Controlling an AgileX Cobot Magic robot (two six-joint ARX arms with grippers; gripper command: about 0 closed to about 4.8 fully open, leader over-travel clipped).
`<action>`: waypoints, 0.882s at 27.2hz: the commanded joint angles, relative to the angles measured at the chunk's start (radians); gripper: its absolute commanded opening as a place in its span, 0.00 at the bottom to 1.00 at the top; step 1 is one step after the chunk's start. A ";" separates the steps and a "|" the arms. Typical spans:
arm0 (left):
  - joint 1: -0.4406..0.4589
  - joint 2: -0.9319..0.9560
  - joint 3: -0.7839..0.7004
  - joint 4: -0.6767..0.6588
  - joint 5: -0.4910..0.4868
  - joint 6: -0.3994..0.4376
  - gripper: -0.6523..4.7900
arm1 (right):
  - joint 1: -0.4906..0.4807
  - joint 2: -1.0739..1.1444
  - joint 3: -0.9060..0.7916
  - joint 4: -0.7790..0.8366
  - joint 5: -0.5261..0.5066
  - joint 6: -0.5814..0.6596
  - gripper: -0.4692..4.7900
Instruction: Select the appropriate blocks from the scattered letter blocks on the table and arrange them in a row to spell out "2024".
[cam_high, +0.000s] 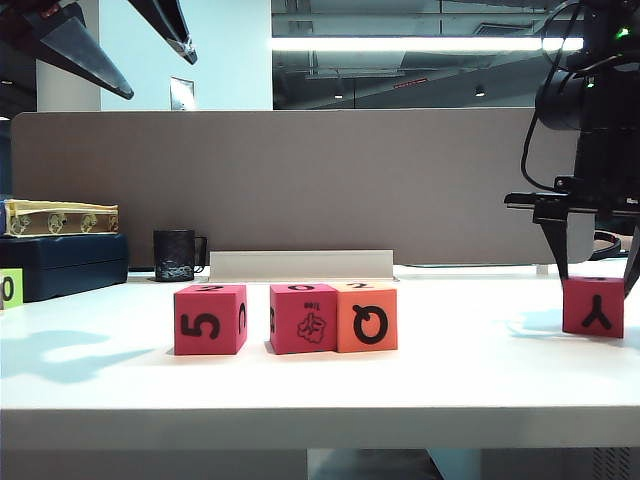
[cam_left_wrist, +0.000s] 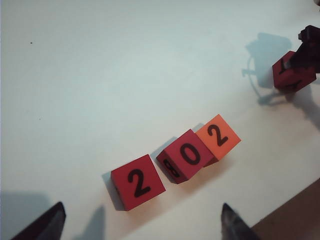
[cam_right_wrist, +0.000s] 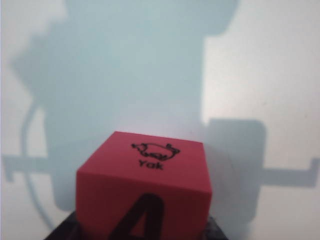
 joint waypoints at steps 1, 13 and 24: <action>0.000 -0.005 0.003 0.013 0.016 0.010 0.84 | 0.004 0.008 -0.002 -0.003 -0.027 -0.031 0.52; 0.000 -0.005 0.004 0.020 0.307 0.031 0.17 | 0.054 0.008 -0.001 0.023 -0.106 -0.063 0.46; 0.000 -0.005 0.003 0.021 0.341 0.032 0.11 | 0.093 0.005 0.000 0.021 -0.206 -0.082 0.46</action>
